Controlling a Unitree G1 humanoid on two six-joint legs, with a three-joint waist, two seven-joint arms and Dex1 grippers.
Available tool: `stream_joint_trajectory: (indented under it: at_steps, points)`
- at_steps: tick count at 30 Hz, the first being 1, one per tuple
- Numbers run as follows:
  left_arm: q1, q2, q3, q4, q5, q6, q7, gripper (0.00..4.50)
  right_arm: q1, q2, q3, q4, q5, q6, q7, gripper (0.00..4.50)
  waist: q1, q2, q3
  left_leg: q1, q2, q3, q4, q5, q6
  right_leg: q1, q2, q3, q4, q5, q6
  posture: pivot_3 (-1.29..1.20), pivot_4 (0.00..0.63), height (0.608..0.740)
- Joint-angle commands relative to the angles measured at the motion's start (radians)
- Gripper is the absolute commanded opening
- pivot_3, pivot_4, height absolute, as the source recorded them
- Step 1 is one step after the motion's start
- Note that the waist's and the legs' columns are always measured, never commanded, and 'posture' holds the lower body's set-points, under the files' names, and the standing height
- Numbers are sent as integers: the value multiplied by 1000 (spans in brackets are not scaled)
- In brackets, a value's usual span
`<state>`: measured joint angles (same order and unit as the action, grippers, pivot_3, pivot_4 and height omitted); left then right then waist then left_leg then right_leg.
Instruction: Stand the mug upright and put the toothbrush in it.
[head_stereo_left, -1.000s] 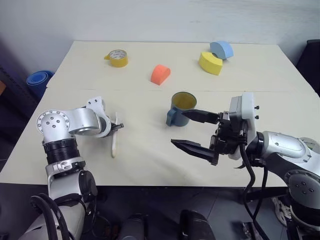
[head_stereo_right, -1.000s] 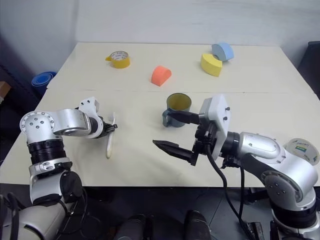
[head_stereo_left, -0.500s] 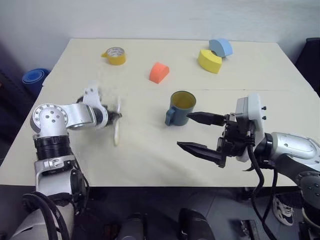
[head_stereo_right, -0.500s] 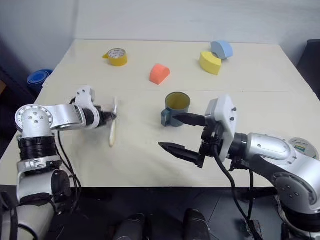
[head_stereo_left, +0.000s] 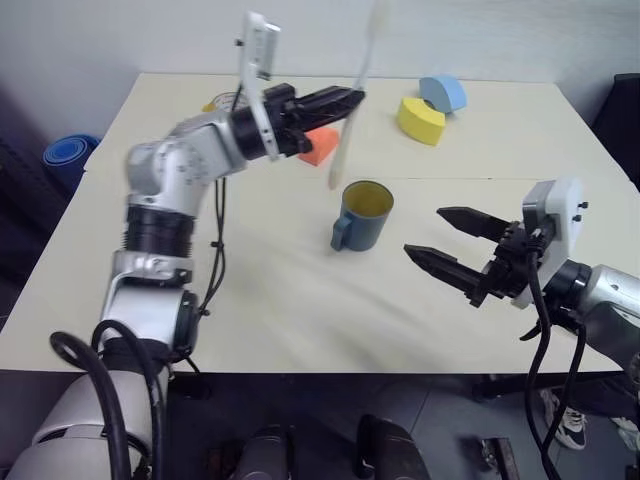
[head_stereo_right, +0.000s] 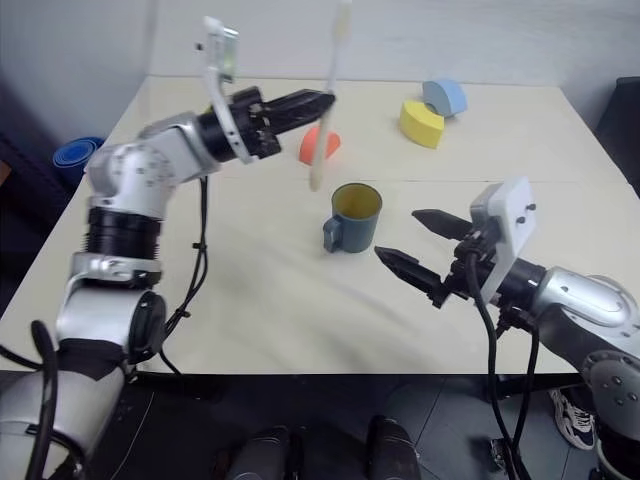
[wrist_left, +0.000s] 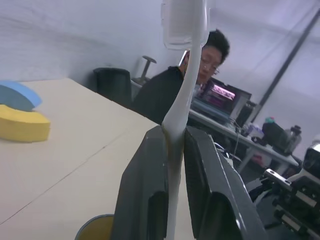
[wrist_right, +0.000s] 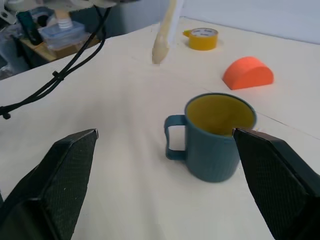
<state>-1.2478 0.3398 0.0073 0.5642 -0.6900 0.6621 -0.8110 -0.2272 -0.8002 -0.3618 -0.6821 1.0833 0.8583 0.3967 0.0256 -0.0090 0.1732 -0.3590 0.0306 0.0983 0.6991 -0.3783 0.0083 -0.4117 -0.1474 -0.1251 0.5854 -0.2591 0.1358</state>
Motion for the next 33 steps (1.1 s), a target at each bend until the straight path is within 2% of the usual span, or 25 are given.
stream_joint_trajectory:
  at_steps: [1,6,12,14,16,21,24,25,26,28,31,33]
  points:
    - [-72,-66,25,152,82,-168,-31,179,10,10,-45,-41,33,-23,-49,4500,0,0,0,0,0,0,0,0,0,0,0,0,0,0,0,0,150,740]
    - [-118,-161,34,374,197,-383,-45,179,33,11,-44,-66,42,-29,-93,4500,0,-1,0,-2,0,-1,-1,0,1,-2,0,-1,0,0,0,0,150,740]
    - [-66,-202,5,478,325,-538,-77,179,42,-3,-66,-57,56,-35,-121,4500,0,-1,1,-4,0,-1,0,0,2,-3,0,-2,-1,0,0,0,150,740]
    - [-61,-211,23,496,336,-546,-74,917,41,-5,-66,-48,52,-35,-121,4500,1,-1,1,-4,0,-1,0,0,2,-3,-1,-2,-1,0,0,0,150,740]
    - [-59,-217,63,486,309,-530,-92,1474,37,-4,-61,-40,45,-37,-116,4500,0,-1,1,-5,0,-2,1,0,2,-3,-1,-3,-1,0,0,0,150,740]
    - [-47,-159,155,340,208,-344,-162,3039,22,-14,-38,6,4,-45,-67,4500,-1,-1,1,-9,0,-4,2,0,2,-5,-1,-4,0,0,0,0,150,740]
    - [-15,-48,158,121,156,-149,-216,4065,29,-44,-44,56,-30,-51,1,4500,-5,0,1,-9,0,-4,2,0,2,-6,-1,-4,1,0,0,0,150,740]
    - [3,29,142,27,140,-72,-270,4296,31,-62,-48,80,-42,-52,33,4500,-7,0,1,-9,0,-4,2,0,2,-6,-1,-4,1,0,0,0,150,740]
    - [43,153,108,-90,138,-4,-365,4491,39,-91,-56,114,-54,-50,83,4500,-14,1,2,-9,0,-4,1,0,2,-6,-1,-4,2,0,0,0,150,740]
    - [114,321,58,-248,139,65,-485,4491,52,-133,-66,161,-73,-48,161,4500,-35,3,3,-9,1,-3,0,0,2,-10,-1,-2,6,0,0,0,150,740]
    - [275,576,31,-391,183,18,-645,4491,83,-215,-84,233,-95,-49,313,4500,-32,4,3,-8,1,-4,-1,0,1,-11,-1,-2,8,0,0,0,150,740]
    - [346,667,36,-433,190,2,-686,4491,90,-249,-91,271,-109,-50,380,4500,-23,6,5,-8,1,-3,-1,0,1,-12,-1,-2,8,0,0,0,150,740]
